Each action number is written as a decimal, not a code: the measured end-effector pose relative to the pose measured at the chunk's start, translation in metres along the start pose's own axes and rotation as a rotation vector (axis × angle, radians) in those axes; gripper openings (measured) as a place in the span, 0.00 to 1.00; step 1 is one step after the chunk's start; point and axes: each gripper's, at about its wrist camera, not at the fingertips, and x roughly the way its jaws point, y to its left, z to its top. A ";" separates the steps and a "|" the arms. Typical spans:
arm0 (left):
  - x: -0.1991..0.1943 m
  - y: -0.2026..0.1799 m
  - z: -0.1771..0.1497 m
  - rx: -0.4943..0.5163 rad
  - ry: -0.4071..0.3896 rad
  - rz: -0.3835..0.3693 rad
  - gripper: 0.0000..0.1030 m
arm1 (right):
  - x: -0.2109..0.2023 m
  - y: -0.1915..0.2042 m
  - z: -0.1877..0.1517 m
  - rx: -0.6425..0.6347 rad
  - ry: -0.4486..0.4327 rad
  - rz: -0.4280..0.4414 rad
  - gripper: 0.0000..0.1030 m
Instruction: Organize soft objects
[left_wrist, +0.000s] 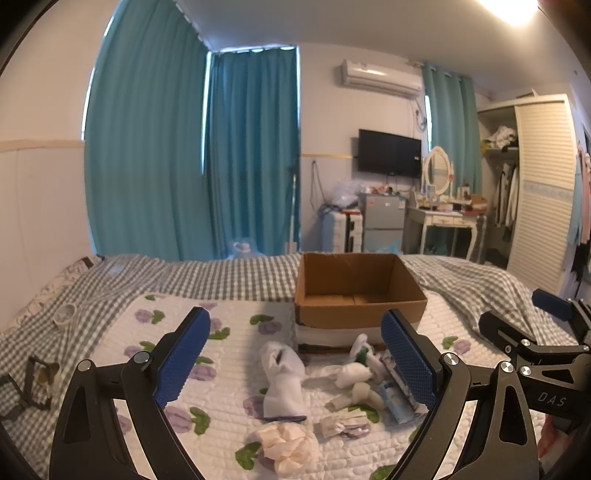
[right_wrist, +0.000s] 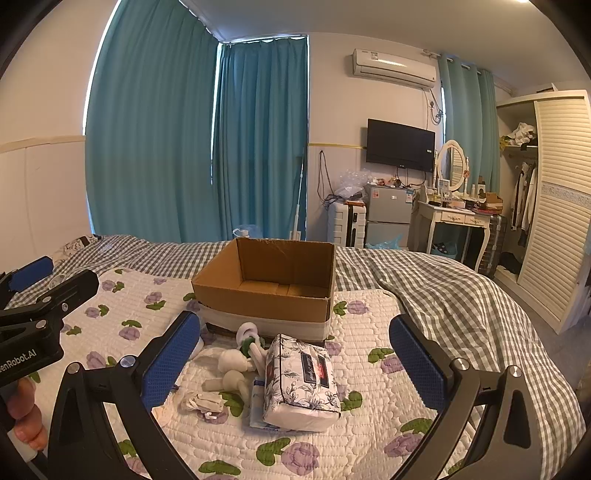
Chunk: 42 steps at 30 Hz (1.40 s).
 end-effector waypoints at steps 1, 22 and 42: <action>0.000 0.000 0.000 0.000 0.000 -0.001 0.93 | 0.000 0.000 0.000 0.000 0.000 0.001 1.00; -0.004 0.000 0.000 0.001 -0.010 -0.002 0.93 | -0.004 0.002 0.000 -0.003 -0.002 0.001 1.00; 0.018 0.007 -0.031 0.013 0.163 0.078 0.93 | 0.000 0.008 -0.021 -0.024 0.161 0.043 1.00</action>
